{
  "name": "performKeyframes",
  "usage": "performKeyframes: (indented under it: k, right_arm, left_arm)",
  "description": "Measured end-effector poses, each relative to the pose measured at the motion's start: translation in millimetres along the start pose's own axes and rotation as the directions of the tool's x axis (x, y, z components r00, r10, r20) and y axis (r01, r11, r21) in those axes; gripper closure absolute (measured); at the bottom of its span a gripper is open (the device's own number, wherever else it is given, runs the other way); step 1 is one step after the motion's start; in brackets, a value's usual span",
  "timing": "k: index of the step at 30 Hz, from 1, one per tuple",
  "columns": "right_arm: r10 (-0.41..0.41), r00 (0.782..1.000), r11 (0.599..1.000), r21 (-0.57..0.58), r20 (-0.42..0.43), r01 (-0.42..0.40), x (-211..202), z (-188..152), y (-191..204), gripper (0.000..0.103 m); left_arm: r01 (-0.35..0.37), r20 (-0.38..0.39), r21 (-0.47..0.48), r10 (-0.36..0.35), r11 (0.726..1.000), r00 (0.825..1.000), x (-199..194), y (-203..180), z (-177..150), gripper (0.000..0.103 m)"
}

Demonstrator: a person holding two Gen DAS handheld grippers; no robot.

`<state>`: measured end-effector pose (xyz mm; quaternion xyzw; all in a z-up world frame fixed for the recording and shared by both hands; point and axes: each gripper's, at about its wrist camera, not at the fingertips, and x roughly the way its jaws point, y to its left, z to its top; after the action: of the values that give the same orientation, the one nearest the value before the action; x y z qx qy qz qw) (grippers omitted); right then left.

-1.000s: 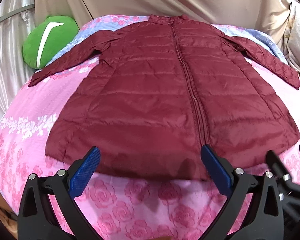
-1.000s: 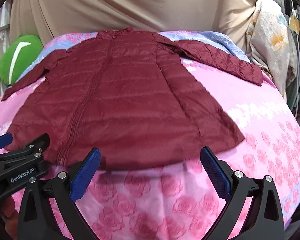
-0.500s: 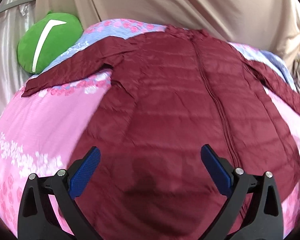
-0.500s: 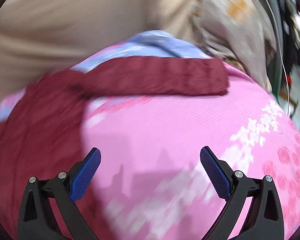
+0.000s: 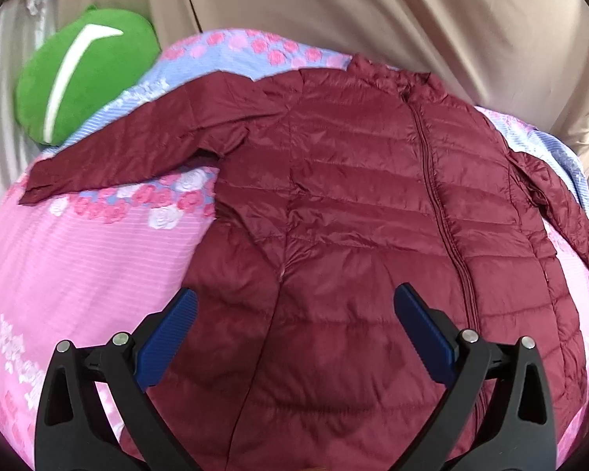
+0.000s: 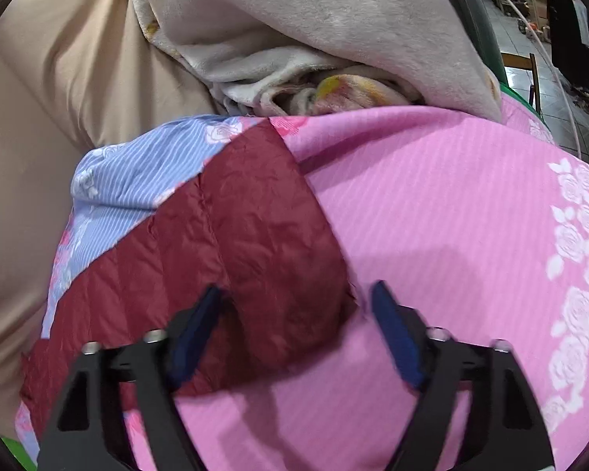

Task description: Fold large clothes

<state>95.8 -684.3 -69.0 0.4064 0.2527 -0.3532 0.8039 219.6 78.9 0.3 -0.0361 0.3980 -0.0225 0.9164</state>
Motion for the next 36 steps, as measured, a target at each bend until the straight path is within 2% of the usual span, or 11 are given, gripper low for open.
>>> performKeyframes:
  k: [2,8,12,15,18,22,26,29,31,33,36]
  right_arm:
    - [0.038,0.999,0.999,0.008,-0.019,-0.038,7.2,5.2,16.3,0.086]
    - [0.269,0.962,0.927,-0.285,0.048,-0.245,-39.2,-8.0,181.5,0.093]
    - [0.481,0.874,0.719,-0.539,-0.069,-0.438,-85.8,-72.6,324.1,0.094]
    - [0.565,0.788,0.506,-0.651,-0.245,-0.566,-107.1,-155.6,420.8,0.094]
    - [0.545,0.719,0.329,-0.678,-0.432,-0.657,-99.3,-254.9,491.4,0.091]
    - [0.399,0.695,0.211,-0.678,-0.598,-0.704,-65.4,-374.9,525.2,0.082]
    - [0.3,0.68,0.187,-0.658,-0.669,-0.73,-58.5,-425.2,507.2,0.077]
    - [0.375,0.623,0.203,-0.594,-0.687,-0.778,-80.6,-385.7,478.0,0.058]
    - [0.458,0.622,0.241,-0.584,-0.636,-0.775,-88.2,-340.4,463.1,0.039]
    - [0.513,0.656,0.306,-0.595,-0.554,-0.743,-88.3,-296.5,444.5,0.036]
    - [0.481,0.784,0.507,-0.606,-0.392,-0.613,-64.5,-223.0,410.5,0.035]
  left_arm:
    - [0.016,-0.018,-0.006,-0.016,1.0,1.0,10.9,-0.3,5.5,0.005]
    - [-0.028,0.037,0.065,0.026,0.998,0.999,23.2,-13.4,21.9,0.005]
    - [-0.035,0.077,0.075,0.029,0.997,0.997,25.2,-17.1,37.4,0.005]
    - [-0.01,0.096,0.052,0.005,0.999,0.995,25.3,-12.8,48.5,0.005]
    - [0.03,0.1,0.016,-0.032,0.999,0.994,27.0,-2.5,55.7,0.005]
    - [0.066,0.094,-0.041,-0.062,0.997,0.994,37.7,19.0,66.4,0.005]
    - [0.106,0.065,-0.064,-0.102,0.992,0.993,56.7,33.4,78.0,0.005]
    - [0.146,0.037,-0.072,-0.144,0.987,0.989,73.9,34.8,89.9,0.005]
    - [0.18,0.029,-0.073,-0.179,0.981,0.983,85.1,31.3,100.9,0.005]
    - [0.222,0.026,-0.069,-0.22,0.973,0.975,95.0,25.0,111.5,0.005]
    - [0.273,-0.018,-0.073,-0.275,0.959,0.961,120.7,12.1,127.5,0.005]
